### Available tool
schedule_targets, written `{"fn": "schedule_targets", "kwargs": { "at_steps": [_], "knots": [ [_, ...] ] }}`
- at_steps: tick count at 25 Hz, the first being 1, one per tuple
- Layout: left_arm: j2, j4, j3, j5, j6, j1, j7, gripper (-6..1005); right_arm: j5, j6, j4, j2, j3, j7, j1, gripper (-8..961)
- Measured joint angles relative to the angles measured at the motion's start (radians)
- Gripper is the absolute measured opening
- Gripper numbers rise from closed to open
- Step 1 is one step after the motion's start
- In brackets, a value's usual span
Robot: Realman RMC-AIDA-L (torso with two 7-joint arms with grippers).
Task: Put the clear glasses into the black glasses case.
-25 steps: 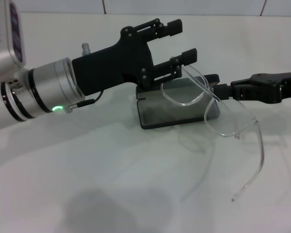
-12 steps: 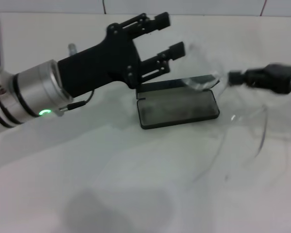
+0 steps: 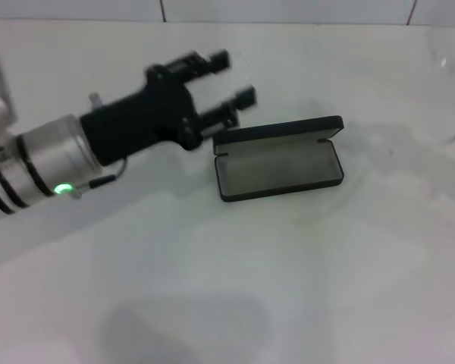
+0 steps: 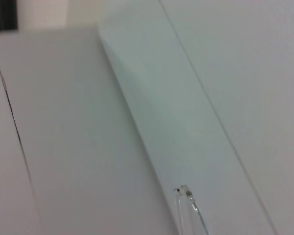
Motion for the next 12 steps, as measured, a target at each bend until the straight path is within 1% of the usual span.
{"fn": "schedule_targets", "kwargs": {
  "at_steps": [2, 4, 5, 6, 8, 9, 10, 12],
  "knots": [
    [-0.003, -0.018, 0.014, 0.054, -0.002, -0.031, -0.006, 650, 0.057, 0.008, 0.005, 0.025, 0.001, -0.040, 0.000, 49],
    [-0.004, -0.040, 0.063, 0.110, -0.002, -0.078, -0.023, 650, 0.089, 0.021, 0.005, 0.049, -0.003, -0.075, 0.012, 49],
    [-0.005, -0.052, 0.097, 0.128, -0.002, -0.100, -0.036, 650, 0.096, 0.027, 0.006, 0.057, -0.006, -0.088, 0.022, 50],
    [-0.004, -0.060, 0.132, 0.138, -0.002, -0.124, -0.050, 651, 0.097, 0.034, 0.010, 0.061, -0.009, -0.096, 0.034, 50],
    [-0.005, -0.064, 0.171, 0.140, 0.005, -0.146, -0.063, 651, 0.096, 0.053, 0.039, 0.062, -0.018, -0.111, 0.063, 50],
    [-0.007, -0.064, 0.189, 0.137, 0.014, -0.156, -0.066, 652, 0.095, 0.089, 0.090, 0.061, -0.035, -0.143, 0.102, 50],
    [-0.008, -0.062, 0.200, 0.133, 0.028, -0.163, -0.067, 652, 0.095, 0.089, 0.090, 0.061, -0.035, -0.143, 0.102, 51],
    [-0.010, -0.058, 0.207, 0.130, 0.065, -0.179, -0.067, 652, 0.096, 0.131, 0.127, 0.063, -0.065, -0.192, 0.131, 51]
  ]
}}
